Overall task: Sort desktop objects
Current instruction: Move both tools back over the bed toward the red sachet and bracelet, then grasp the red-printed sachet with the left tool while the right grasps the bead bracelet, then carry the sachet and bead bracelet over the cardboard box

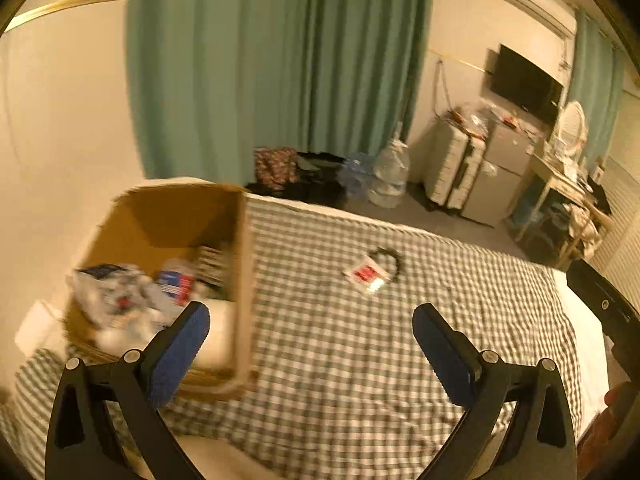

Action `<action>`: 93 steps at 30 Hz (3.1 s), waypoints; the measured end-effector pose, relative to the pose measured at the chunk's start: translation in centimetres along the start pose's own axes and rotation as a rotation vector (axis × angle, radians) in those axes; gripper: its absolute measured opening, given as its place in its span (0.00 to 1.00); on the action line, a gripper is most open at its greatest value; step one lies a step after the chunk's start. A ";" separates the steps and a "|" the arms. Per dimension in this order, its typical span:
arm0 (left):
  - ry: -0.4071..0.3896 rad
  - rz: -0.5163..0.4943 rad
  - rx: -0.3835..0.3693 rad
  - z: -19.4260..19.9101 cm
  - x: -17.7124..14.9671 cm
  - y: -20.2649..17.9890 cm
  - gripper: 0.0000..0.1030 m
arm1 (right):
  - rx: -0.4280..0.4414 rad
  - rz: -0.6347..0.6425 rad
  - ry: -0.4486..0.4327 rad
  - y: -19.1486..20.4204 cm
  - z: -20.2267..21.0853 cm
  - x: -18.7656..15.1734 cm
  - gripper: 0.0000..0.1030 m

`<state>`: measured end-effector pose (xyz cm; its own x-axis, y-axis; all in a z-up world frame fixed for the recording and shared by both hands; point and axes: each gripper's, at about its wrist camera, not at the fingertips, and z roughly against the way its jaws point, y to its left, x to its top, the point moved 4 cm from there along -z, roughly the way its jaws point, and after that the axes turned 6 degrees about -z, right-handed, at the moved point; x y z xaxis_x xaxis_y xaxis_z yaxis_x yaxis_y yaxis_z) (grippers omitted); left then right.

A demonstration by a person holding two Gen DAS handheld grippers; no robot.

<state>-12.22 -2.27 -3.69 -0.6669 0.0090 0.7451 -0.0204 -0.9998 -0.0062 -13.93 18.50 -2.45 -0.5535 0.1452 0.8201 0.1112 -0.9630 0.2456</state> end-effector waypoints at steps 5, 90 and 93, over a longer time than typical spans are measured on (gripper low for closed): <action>0.035 -0.100 -0.030 -4.3 -1.6 -4.8 1.00 | -0.036 -0.095 0.012 -6.0 -1.7 -1.5 0.91; -0.021 0.011 -0.196 -4.7 5.3 -1.8 0.04 | 0.149 -0.089 0.247 0.9 -4.7 -0.6 0.11; -0.050 0.018 -0.175 -1.2 5.7 0.4 0.04 | 0.199 -0.056 0.218 4.0 -1.9 0.1 0.11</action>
<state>-16.95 -2.55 -0.29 -0.6303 -0.0141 0.7762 -0.1410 -0.9811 -0.1323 -15.14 14.26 -2.36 -0.7253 0.1241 0.6771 0.2227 -0.8884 0.4014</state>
